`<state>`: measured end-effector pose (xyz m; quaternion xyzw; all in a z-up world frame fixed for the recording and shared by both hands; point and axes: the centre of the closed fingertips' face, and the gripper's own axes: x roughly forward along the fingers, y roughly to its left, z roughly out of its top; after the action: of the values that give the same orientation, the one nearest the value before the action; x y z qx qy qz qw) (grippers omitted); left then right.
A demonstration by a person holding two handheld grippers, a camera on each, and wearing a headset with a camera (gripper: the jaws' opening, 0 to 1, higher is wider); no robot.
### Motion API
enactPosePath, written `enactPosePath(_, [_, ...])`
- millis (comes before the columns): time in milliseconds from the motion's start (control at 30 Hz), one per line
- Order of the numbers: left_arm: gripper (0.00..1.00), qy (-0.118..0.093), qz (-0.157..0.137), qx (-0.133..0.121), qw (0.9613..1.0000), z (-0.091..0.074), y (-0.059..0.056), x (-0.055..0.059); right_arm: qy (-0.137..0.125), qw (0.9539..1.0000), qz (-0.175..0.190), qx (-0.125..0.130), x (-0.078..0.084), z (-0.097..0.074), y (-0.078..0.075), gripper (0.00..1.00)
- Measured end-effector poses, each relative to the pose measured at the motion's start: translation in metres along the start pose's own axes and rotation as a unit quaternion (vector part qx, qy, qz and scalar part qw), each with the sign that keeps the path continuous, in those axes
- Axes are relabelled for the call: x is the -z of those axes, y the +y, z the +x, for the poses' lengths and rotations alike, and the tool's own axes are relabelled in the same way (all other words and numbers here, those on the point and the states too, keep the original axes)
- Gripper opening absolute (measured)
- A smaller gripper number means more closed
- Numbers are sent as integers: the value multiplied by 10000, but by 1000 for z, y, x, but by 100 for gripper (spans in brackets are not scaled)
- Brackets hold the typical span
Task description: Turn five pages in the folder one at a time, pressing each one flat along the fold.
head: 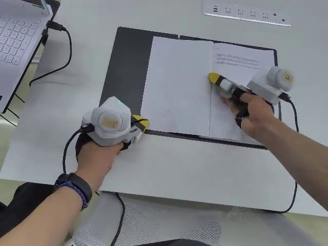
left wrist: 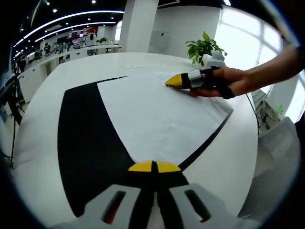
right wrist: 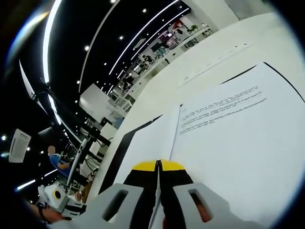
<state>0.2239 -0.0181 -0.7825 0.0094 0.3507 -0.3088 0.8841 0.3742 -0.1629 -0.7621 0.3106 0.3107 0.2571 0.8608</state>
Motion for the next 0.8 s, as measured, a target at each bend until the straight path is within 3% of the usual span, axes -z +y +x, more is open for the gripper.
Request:
enactPosePath(133, [0, 15, -76, -3, 10000, 0, 1, 0, -141, 9998, 120, -1, -6, 5, -2, 0])
enactPosePath(200, [0, 28, -91, 1, 10000, 2, 3, 0, -220, 9996, 192, 5, -12, 10, -10, 0])
enactPosePath(433, [0, 29, -112, 5, 9999, 4, 5, 2, -473, 9983, 354, -1, -20, 18, -10, 0])
enactPosePath(667, [0, 40, -124, -16, 9999, 5, 5, 4, -577, 9976, 390, -28, -28, 29, -19, 0])
enactPosePath(800, [0, 57, -100, -20, 9999, 6, 6, 4, -563, 9979, 320, -19, -31, 33, -16, 0])
